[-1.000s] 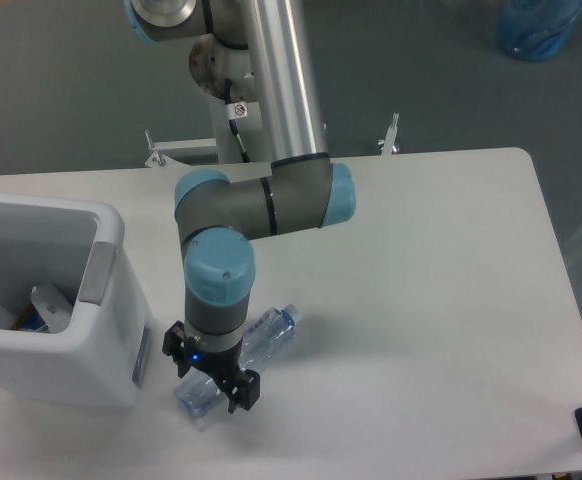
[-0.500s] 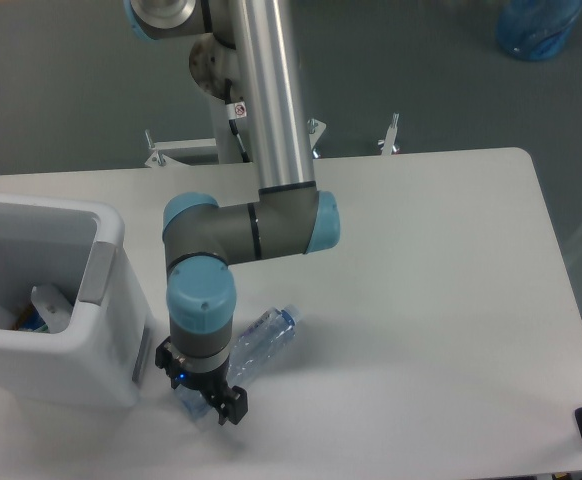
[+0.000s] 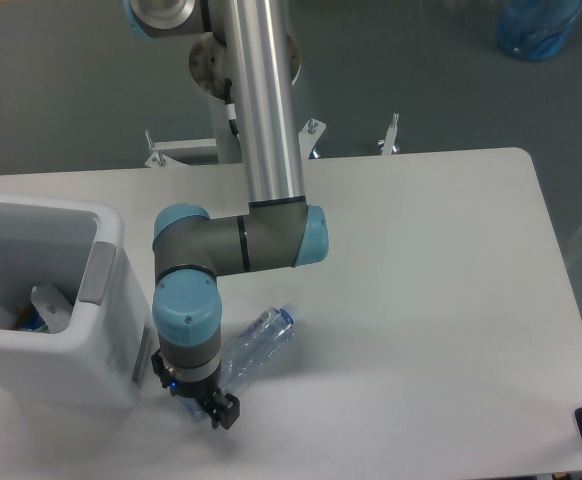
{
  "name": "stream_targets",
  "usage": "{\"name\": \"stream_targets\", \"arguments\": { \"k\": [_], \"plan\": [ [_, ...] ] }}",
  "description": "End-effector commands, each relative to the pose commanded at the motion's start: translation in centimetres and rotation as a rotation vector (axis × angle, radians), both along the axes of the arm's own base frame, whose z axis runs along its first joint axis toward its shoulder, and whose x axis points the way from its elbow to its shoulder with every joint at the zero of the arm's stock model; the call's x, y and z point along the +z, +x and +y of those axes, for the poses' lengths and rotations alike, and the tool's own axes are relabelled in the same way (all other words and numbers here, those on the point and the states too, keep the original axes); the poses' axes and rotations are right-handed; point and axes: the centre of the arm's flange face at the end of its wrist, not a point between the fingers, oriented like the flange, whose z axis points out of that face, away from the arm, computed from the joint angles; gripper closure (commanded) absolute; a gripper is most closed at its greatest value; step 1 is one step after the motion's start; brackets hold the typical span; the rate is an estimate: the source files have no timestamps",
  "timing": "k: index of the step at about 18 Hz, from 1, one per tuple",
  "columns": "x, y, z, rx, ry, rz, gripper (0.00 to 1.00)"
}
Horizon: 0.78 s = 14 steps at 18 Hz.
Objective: Place the trash in the trash can
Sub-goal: 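Close the gripper around the bottle's middle, then lift the bottle and swing it over the white bin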
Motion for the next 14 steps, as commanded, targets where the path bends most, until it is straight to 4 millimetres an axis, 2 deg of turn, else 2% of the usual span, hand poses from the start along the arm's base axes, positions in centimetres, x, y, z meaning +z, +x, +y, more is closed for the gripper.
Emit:
{"name": "stream_targets", "arguments": {
  "k": [3, 5, 6, 8, 10, 12, 14],
  "plan": [
    [0.1, -0.2, -0.1, 0.002, 0.0, 0.002, 0.47],
    [0.5, -0.3, -0.1, 0.002, 0.006, 0.005, 0.63],
    [0.5, -0.4, -0.2, 0.005, 0.004, 0.005, 0.67],
    [0.8, -0.8, -0.4, 0.011, 0.008, 0.007, 0.72],
    [2.0, -2.1, -1.3, 0.03, 0.021, 0.013, 0.72],
    [3.4, -3.2, -1.8, 0.04, 0.042, 0.024, 0.72],
    [5.5, -5.3, -2.4, 0.069, 0.08, 0.038, 0.73]
  ]
}}
